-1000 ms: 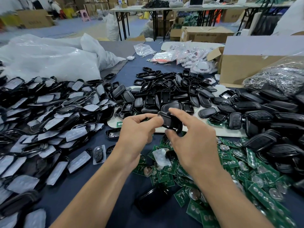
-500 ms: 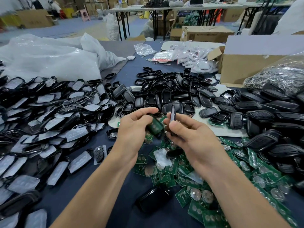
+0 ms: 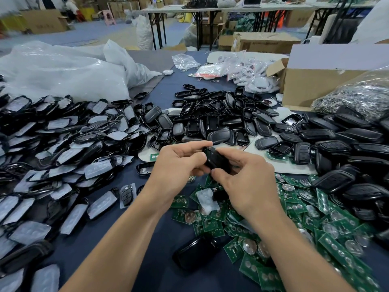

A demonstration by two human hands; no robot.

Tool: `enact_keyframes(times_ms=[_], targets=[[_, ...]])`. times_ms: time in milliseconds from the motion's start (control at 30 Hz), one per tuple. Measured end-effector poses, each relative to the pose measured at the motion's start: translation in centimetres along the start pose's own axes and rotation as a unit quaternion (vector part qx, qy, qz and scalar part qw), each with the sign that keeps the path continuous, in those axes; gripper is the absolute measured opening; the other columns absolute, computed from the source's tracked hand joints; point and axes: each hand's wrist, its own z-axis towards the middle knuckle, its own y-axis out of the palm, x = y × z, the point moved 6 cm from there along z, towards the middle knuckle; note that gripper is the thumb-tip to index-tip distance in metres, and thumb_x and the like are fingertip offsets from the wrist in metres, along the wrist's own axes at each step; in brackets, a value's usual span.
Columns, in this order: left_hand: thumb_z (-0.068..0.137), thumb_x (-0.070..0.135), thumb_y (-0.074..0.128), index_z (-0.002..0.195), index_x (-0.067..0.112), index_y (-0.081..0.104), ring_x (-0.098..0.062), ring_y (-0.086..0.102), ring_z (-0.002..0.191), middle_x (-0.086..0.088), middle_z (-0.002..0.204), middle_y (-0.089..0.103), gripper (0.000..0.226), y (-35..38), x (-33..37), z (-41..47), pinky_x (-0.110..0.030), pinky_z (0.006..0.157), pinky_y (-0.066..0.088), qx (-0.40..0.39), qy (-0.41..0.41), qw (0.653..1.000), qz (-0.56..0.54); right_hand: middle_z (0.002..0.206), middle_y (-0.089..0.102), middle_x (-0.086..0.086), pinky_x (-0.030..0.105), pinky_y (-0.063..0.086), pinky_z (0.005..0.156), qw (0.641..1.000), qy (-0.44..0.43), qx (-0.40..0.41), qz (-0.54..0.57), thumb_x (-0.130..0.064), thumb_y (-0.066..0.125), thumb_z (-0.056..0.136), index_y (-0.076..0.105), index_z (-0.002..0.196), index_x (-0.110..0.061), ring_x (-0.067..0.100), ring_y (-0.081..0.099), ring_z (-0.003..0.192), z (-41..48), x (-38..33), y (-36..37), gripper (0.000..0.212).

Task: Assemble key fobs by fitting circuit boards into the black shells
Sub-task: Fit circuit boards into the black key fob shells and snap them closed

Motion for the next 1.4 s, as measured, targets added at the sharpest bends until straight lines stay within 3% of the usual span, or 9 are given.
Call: enact_keyframes(times_ms=[233, 300, 433, 633, 800, 900, 1033, 1200, 1400], targets=[[0.1, -0.001, 0.058, 0.112, 0.02, 0.081, -0.017, 0.07, 0.072, -0.01, 0.085, 0.079, 0.033, -0.2, -0.3, 0.0, -0.027, 0.071, 0.059, -0.05, -0.004, 0.999, 0.008, 0.1, 0.077, -0.016, 0.036, 0.061, 0.088, 0.998, -0.024, 0.005, -0.06, -0.022, 0.084, 0.081, 0.047, 0.131, -0.058, 0.009, 0.072, 0.088, -0.3, -0.5, -0.1, 0.072], [0.1, 0.003, 0.061, 0.111, 0.019, 0.081, -0.019, 0.07, 0.072, -0.012, 0.086, 0.079, 0.028, -0.2, -0.3, 0.0, -0.03, 0.071, 0.058, -0.042, 0.002, 0.999, 0.013, 0.095, 0.077, -0.014, 0.033, 0.06, 0.085, 0.997, -0.022, -0.003, -0.068, -0.021, 0.084, 0.082, 0.054, 0.131, -0.052, 0.009, 0.071, 0.084, -0.2, -0.3, 0.0, 0.065], [0.098, 0.004, 0.065, 0.105, 0.014, 0.083, -0.02, 0.067, 0.064, -0.012, 0.082, 0.077, 0.021, -0.2, -0.6, 0.0, -0.028, 0.061, 0.054, -0.001, 0.0, 1.0, -0.016, 0.076, 0.064, -0.028, 0.011, 0.047, 0.073, 0.996, -0.023, -0.013, -0.086, -0.019, 0.082, 0.083, 0.027, 0.133, -0.064, -0.005, 0.064, 0.078, -0.4, -0.8, 0.2, 0.086], [0.094, -0.002, 0.066, 0.094, 0.013, 0.085, -0.022, 0.062, 0.059, -0.015, 0.076, 0.075, 0.023, -0.2, -0.9, 0.1, -0.027, 0.058, 0.051, 0.022, -0.014, 0.998, -0.056, 0.066, 0.06, -0.027, 0.009, 0.044, 0.062, 0.991, -0.033, -0.005, -0.127, -0.019, 0.081, 0.083, 0.028, 0.135, -0.062, -0.003, 0.061, 0.067, -0.3, -0.9, 0.2, 0.085], [0.085, -0.008, 0.07, 0.081, 0.015, 0.085, -0.011, 0.055, 0.062, -0.014, 0.072, 0.073, 0.028, -0.6, -0.6, 0.2, -0.019, 0.06, 0.047, 0.063, -0.002, 0.998, -0.03, 0.083, 0.076, -0.014, 0.027, 0.058, 0.073, 0.986, -0.053, 0.008, -0.157, -0.015, 0.082, 0.081, 0.07, 0.12, -0.041, 0.01, 0.065, 0.072, -0.5, -1.1, 0.2, 0.048], [0.087, -0.001, 0.074, 0.082, 0.023, 0.085, -0.011, 0.056, 0.062, -0.02, 0.089, 0.077, 0.028, -0.7, -0.5, 0.1, -0.022, 0.061, 0.048, 0.073, -0.001, 0.997, -0.038, 0.083, 0.075, -0.013, 0.032, 0.059, 0.074, 0.987, -0.048, 0.007, -0.155, -0.018, 0.079, 0.082, 0.071, 0.118, -0.04, 0.013, 0.067, 0.074, -0.5, -1.1, 0.3, 0.043], [0.089, 0.026, 0.079, 0.082, 0.029, 0.085, -0.013, 0.061, 0.056, -0.012, 0.079, 0.078, 0.009, -0.9, -1.0, -0.1, -0.025, 0.056, 0.046, 0.089, -0.022, 0.996, 0.015, 0.095, 0.076, -0.018, 0.031, 0.058, 0.083, 0.989, -0.066, 0.018, -0.132, -0.012, 0.078, 0.081, 0.072, 0.117, -0.039, 0.009, 0.068, 0.087, -0.7, -1.5, 0.2, 0.045], [0.091, 0.01, 0.076, 0.077, 0.025, 0.085, -0.012, 0.061, 0.051, -0.006, 0.066, 0.075, 0.022, -0.7, -0.6, 0.1, -0.017, 0.052, 0.047, 0.076, 0.008, 0.997, 0.005, 0.122, 0.074, -0.014, 0.033, 0.051, 0.105, 0.985, -0.087, 0.012, -0.148, -0.009, 0.079, 0.081, 0.073, 0.127, -0.033, 0.01, 0.065, 0.115, -0.5, -1.8, 0.1, 0.052], [0.091, 0.0, 0.073, 0.074, 0.028, 0.084, -0.01, 0.057, 0.049, -0.005, 0.059, 0.071, 0.034, -0.5, 0.0, -0.1, -0.017, 0.051, 0.047, 0.087, 0.057, 0.994, -0.012, 0.125, 0.074, -0.004, 0.034, 0.049, 0.109, 0.981, -0.11, 0.049, -0.152, -0.004, 0.084, 0.078, 0.075, 0.126, -0.023, 0.015, 0.067, 0.119, -0.7, -2.4, -0.2, 0.052]])
